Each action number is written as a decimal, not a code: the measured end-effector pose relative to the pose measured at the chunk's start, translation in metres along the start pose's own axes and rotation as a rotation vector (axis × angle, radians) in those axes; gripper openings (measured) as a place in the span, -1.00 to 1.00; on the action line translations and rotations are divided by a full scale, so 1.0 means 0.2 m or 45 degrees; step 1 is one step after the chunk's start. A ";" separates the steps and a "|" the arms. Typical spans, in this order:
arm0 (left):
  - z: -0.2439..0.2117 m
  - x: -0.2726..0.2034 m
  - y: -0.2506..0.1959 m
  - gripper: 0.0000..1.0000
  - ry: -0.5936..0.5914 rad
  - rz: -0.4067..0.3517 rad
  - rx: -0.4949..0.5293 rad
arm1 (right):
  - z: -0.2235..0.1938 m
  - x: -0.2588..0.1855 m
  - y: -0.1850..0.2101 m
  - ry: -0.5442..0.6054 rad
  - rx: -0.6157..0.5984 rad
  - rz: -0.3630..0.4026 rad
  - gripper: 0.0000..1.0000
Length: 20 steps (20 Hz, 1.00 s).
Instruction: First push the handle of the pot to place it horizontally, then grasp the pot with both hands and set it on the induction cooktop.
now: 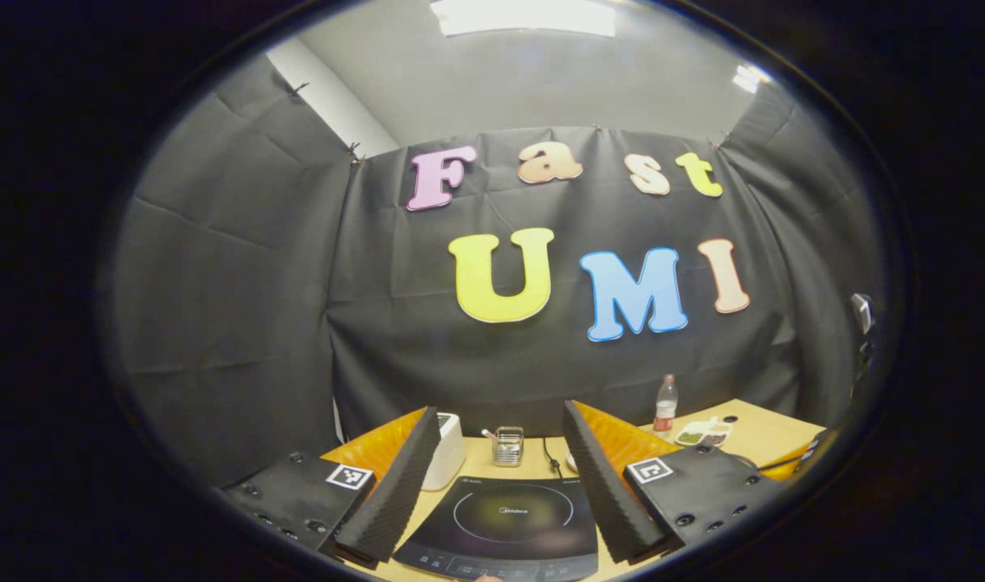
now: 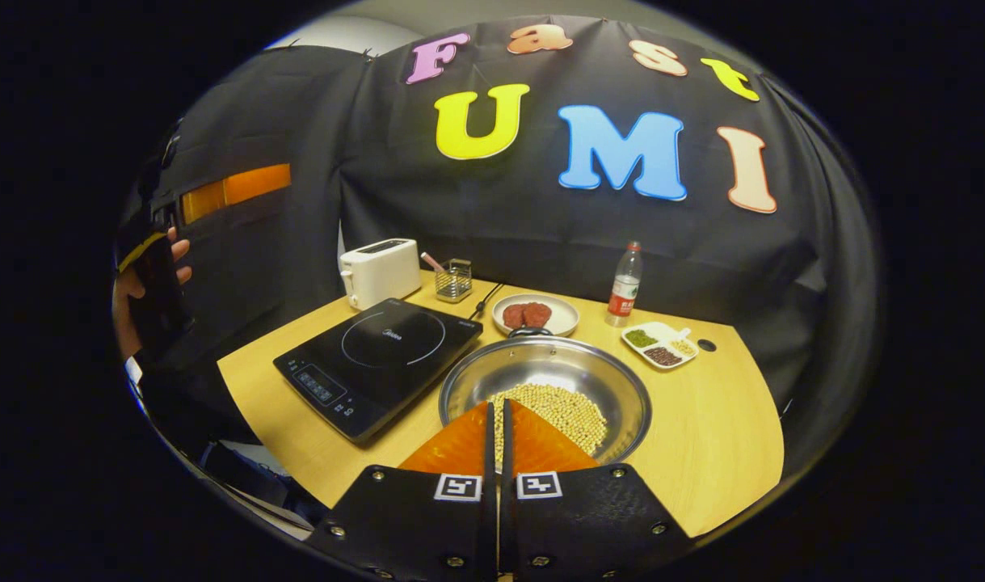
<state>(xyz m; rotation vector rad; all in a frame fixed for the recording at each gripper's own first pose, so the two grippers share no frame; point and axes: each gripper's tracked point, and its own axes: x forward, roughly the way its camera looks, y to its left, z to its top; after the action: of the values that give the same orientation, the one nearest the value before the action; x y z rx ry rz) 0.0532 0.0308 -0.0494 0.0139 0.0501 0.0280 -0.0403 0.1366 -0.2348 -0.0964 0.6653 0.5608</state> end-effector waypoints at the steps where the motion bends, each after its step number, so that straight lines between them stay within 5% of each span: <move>1: -0.01 0.00 -0.02 1.00 0.006 0.004 -0.001 | -0.03 0.01 0.01 0.025 -0.008 0.027 -0.96; 10: -0.07 0.03 -0.20 1.00 0.063 0.003 0.041 | -0.38 0.09 0.02 0.263 -0.013 0.202 -0.96; 20: -0.08 0.06 -0.32 1.00 0.084 0.000 0.062 | -0.59 0.15 -0.11 0.408 0.041 0.209 -0.96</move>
<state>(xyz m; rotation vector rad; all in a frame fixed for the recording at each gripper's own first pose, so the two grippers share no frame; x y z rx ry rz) 0.0670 -0.0331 -0.0664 0.0621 0.1165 0.0274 -0.0758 0.1008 -0.3487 -0.1033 1.0001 0.6999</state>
